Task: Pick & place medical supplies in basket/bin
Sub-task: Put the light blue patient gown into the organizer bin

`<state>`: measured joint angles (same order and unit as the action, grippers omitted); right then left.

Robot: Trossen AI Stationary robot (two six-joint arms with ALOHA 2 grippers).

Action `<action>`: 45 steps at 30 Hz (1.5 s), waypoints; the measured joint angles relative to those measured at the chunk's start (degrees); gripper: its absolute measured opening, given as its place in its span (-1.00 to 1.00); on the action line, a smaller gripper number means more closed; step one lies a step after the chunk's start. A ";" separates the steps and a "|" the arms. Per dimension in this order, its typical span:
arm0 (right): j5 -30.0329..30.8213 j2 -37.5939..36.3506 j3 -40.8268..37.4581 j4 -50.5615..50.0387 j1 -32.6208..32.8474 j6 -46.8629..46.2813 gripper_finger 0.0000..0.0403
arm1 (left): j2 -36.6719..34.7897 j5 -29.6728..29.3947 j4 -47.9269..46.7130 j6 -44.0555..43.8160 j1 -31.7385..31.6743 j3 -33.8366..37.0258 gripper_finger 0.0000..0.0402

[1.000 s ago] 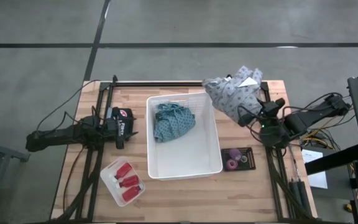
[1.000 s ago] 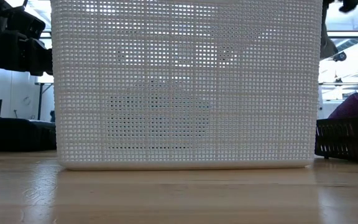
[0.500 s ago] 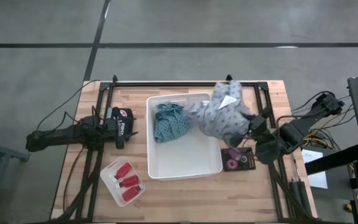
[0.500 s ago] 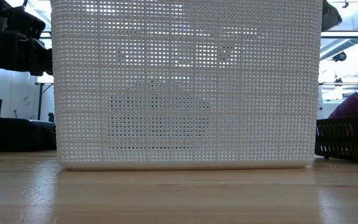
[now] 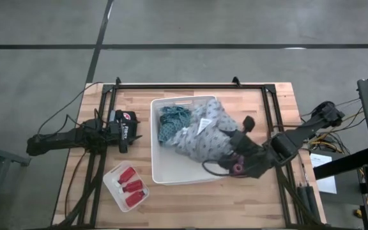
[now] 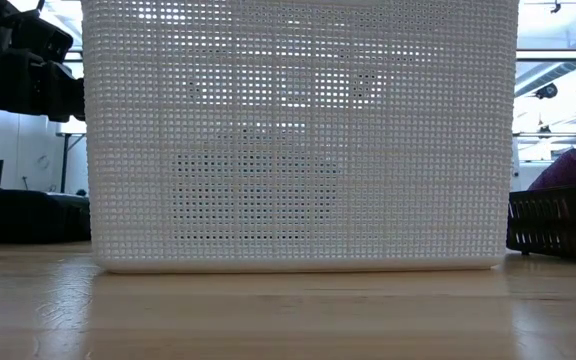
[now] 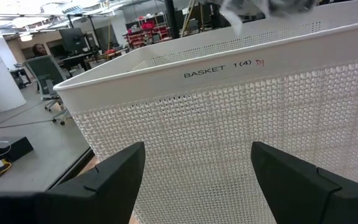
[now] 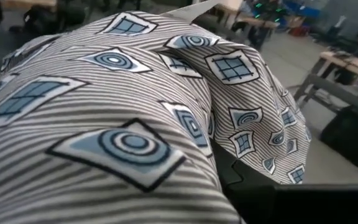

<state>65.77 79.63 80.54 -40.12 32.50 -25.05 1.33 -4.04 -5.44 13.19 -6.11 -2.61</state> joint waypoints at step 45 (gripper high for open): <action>-42.27 22.87 0.76 0.20 -18.50 -0.87 -0.80 | 0.01 -0.01 0.00 0.00 0.01 -0.01 0.49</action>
<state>23.51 102.50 81.30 -39.91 14.00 -25.91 1.34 -4.05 -5.44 13.19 -6.10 -2.62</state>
